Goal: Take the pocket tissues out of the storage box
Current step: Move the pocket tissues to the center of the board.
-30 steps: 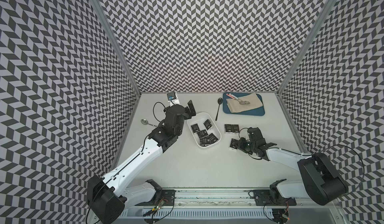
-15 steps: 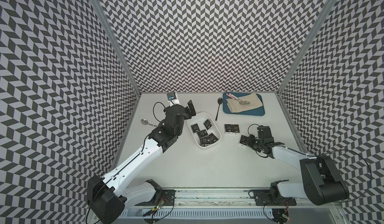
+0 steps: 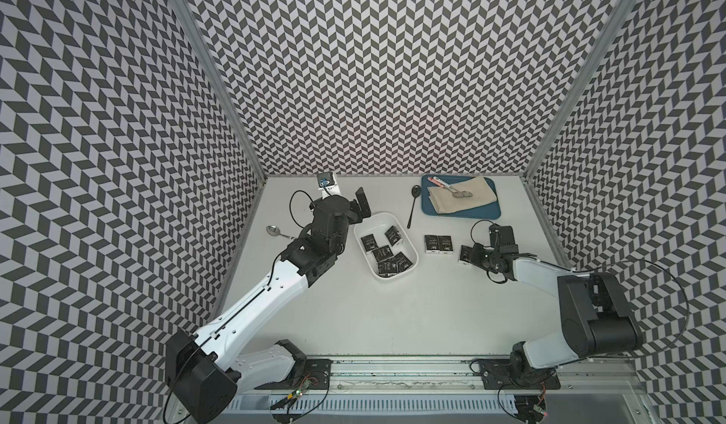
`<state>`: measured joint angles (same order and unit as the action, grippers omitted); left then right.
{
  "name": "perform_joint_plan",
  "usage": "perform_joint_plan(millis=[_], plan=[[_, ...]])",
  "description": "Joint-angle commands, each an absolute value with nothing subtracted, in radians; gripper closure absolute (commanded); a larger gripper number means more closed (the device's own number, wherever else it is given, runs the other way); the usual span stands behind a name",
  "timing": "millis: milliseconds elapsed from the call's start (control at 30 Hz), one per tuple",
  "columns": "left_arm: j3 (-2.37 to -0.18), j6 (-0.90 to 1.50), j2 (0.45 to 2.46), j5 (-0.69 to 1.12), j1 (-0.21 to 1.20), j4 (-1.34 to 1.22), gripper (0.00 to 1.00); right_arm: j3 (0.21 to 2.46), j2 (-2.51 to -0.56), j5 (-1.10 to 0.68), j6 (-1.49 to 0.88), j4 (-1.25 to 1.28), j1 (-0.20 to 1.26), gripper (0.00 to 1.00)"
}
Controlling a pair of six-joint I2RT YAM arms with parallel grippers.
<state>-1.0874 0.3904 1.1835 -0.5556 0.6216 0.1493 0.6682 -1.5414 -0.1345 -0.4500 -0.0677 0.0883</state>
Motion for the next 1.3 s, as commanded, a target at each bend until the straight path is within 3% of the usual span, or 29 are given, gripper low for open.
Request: perform_joint_plan(millis=[0,700,1000,1267], plan=[[-1.130,0.363,1.190,-0.566,0.626,0.170,0.01,0.723,-1.615,-0.136,-0.363,-0.103,0.087,0.74],[-1.210,0.331,1.249,-0.606,0.654,0.206,0.01,0.988,-1.837,0.008,-0.085,-0.294,0.161,0.69],[-1.220,0.318,1.250,-0.611,0.659,0.210,0.01,0.984,-1.822,0.104,-0.071,-0.337,0.173,0.68],[-1.248,0.303,1.261,-0.607,0.673,0.221,0.01,0.948,-1.768,0.082,-0.063,-0.335,0.178,0.69]])
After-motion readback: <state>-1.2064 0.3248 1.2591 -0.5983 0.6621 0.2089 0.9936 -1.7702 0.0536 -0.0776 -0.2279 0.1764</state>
